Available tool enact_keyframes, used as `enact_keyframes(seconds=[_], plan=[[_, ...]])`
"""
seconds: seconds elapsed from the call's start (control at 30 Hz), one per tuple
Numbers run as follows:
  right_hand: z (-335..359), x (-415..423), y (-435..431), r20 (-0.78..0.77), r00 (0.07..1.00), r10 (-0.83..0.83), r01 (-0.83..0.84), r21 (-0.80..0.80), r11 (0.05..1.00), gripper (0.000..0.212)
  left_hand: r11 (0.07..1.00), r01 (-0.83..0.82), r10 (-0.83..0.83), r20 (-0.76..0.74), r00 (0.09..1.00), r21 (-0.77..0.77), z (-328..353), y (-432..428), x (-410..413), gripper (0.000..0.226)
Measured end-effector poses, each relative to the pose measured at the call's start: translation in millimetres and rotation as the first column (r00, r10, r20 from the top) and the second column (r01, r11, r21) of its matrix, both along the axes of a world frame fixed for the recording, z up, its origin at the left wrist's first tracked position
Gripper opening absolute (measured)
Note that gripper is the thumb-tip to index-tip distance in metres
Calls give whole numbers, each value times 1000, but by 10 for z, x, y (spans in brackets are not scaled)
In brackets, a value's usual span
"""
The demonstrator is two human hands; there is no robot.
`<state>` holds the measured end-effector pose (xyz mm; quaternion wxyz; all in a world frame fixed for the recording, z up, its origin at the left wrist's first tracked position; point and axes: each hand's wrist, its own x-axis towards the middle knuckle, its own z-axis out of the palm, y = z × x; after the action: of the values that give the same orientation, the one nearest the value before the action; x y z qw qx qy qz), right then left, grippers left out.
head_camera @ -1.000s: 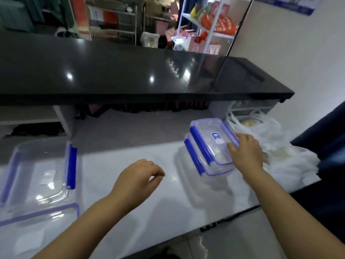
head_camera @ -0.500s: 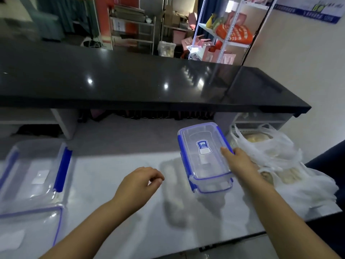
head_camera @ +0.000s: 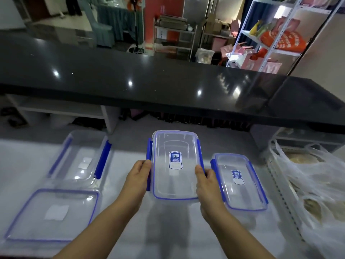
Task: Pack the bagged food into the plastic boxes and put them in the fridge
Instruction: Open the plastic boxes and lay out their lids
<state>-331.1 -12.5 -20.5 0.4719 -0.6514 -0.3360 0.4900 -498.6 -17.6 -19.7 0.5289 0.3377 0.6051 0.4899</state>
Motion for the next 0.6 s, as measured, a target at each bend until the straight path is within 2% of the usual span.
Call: enact_keyframes(seconds=[0.07,0.1,0.17,0.23,0.27,0.3,0.37,0.6], plan=[[-19,-56,19,-18,1000,-3,2,-12,1000,21,999,-26,27,13,1000,-34,-35,21,-94,28],[-28,-83,25,-15,1000,5,-5,-12,1000,22,998,-47,46,-28,999,-39,-65,38,-132,27],[-55,-142,38,-15,1000,17,-17,-24,1000,21,993,-119,116,-227,967,0,-143,63,-188,28],[-99,-218,68,-17,999,27,-28,-47,999,19,979,-123,186,-471,862,163,-210,59,-214,39],[-128,-260,95,-18,999,29,-30,-61,998,19,968,-73,192,-520,832,242,-232,55,-206,41],[-161,-301,122,-23,999,29,-31,-77,997,18,963,-11,158,-528,834,270,-237,54,-181,39],[-236,-378,170,-38,999,25,-29,-117,993,20,972,67,58,-511,858,224,-265,74,-133,36],[-484,-455,274,-49,999,15,-25,-212,977,24,987,129,-46,-590,806,100,-521,257,-177,38]])
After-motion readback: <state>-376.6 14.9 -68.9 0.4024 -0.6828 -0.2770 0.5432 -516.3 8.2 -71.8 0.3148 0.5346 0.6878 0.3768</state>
